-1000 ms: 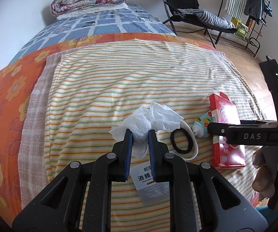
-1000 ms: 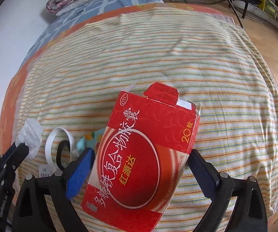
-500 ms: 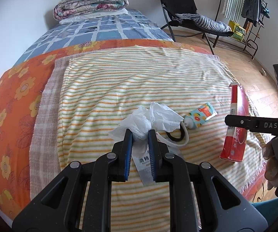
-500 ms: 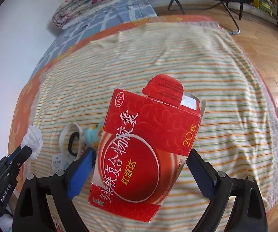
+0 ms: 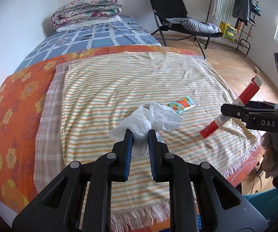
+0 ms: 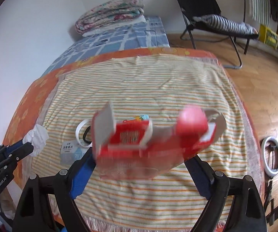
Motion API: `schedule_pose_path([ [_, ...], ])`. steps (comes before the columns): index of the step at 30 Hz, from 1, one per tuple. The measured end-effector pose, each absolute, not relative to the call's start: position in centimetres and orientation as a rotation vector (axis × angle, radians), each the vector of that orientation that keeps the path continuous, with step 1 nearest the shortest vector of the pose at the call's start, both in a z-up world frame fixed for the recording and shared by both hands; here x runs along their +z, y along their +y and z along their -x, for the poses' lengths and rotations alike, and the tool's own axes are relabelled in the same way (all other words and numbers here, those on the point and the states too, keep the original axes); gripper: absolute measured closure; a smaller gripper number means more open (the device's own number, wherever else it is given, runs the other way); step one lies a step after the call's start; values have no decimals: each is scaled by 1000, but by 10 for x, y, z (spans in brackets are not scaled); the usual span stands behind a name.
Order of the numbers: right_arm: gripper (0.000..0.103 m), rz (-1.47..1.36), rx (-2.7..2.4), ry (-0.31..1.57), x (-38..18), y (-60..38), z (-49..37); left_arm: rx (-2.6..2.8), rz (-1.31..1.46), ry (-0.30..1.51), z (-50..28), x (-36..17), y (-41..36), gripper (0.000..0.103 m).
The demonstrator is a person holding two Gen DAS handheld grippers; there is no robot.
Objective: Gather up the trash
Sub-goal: 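Lift and carry the tissue and red box over the blue basket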
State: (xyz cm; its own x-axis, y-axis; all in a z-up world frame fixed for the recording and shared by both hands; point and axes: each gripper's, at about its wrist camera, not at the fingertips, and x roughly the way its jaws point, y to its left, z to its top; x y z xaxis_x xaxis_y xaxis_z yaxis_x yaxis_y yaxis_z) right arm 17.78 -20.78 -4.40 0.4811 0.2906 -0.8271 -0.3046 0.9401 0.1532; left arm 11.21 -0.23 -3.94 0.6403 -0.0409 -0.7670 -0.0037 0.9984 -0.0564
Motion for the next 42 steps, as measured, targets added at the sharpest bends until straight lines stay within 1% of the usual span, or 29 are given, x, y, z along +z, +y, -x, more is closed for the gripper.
schedule_pose_path([
  [1, 14, 24, 371, 999, -43, -208, -175, -24, 42, 874, -109, -39, -6, 88],
  [7, 14, 15, 373, 1001, -45, -214, -171, -43, 10, 864, -97, -35, -20, 88],
  [15, 14, 32, 412, 975, -33, -216, -151, -70, -40, 862, -77, -35, -35, 88],
  [30, 14, 102, 532, 959, -21, -219, -69, -93, -21, 898, -14, -45, -35, 88],
  [42, 14, 179, 605, 965, -30, -220, -8, -111, 10, 963, 28, -70, -36, 88],
])
